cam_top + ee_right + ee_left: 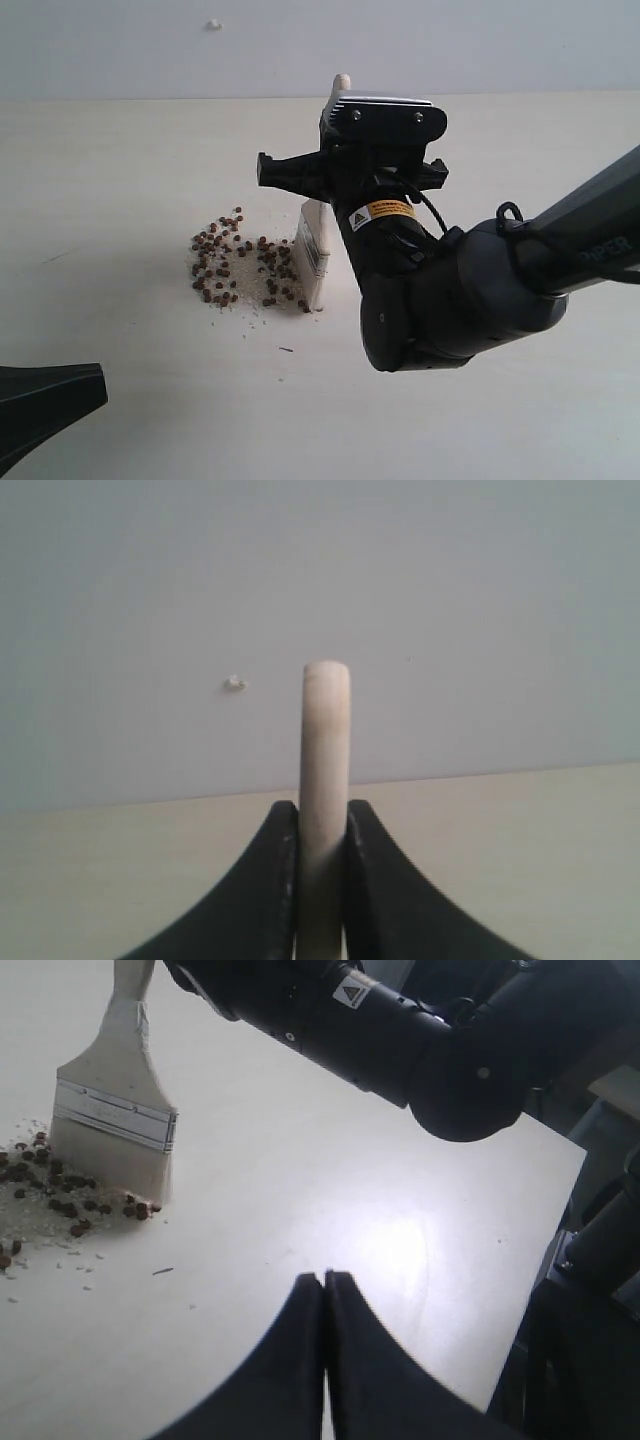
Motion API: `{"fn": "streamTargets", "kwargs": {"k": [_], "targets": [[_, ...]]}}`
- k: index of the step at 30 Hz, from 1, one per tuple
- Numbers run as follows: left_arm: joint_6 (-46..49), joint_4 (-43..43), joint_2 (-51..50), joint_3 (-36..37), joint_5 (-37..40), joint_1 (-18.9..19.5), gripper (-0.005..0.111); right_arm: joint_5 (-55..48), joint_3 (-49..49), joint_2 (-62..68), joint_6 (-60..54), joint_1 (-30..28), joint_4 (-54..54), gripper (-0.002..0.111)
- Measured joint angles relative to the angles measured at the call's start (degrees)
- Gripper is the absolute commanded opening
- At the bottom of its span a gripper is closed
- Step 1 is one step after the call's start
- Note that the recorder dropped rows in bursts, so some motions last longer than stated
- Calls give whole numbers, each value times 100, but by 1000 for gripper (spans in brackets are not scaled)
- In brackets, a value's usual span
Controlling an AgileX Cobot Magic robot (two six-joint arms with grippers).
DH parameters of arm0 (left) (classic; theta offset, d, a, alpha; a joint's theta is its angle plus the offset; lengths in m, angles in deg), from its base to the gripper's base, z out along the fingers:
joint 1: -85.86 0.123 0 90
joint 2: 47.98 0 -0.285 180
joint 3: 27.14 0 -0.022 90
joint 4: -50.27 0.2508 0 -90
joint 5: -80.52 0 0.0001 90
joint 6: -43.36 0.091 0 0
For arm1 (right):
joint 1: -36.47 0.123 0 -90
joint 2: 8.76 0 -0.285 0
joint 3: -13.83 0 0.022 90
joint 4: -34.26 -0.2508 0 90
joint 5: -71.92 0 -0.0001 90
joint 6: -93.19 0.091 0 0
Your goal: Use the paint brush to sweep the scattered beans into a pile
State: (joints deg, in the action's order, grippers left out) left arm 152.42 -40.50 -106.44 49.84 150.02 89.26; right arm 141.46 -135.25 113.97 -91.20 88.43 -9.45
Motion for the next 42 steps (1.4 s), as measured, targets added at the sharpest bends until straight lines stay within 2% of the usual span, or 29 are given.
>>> {"fn": "streamTargets", "kwargs": {"k": [15,20,27,30,32,33,38,42], "targets": [[0,0,0,0,0,0,0,-23,0,-431,-675,0,-20,0],[0,0,0,0,0,0,0,-23,0,-547,-736,0,426,0],[0,0,0,0,0,0,0,-23,0,-559,-442,-213,1984,0],[0,0,0,0,0,0,0,-41,-24,-571,284,-609,2761,0],[0,0,0,0,0,0,0,-126,-47,-608,1000,-1075,3755,0],[0,0,0,0,0,0,0,-170,-136,-608,1308,-1378,4624,0],[0,0,0,0,0,0,0,-405,-504,-618,1677,-1743,5942,0],[0,0,0,0,0,0,0,-1236,-1060,-594,2404,-1988,6842,0]]}}
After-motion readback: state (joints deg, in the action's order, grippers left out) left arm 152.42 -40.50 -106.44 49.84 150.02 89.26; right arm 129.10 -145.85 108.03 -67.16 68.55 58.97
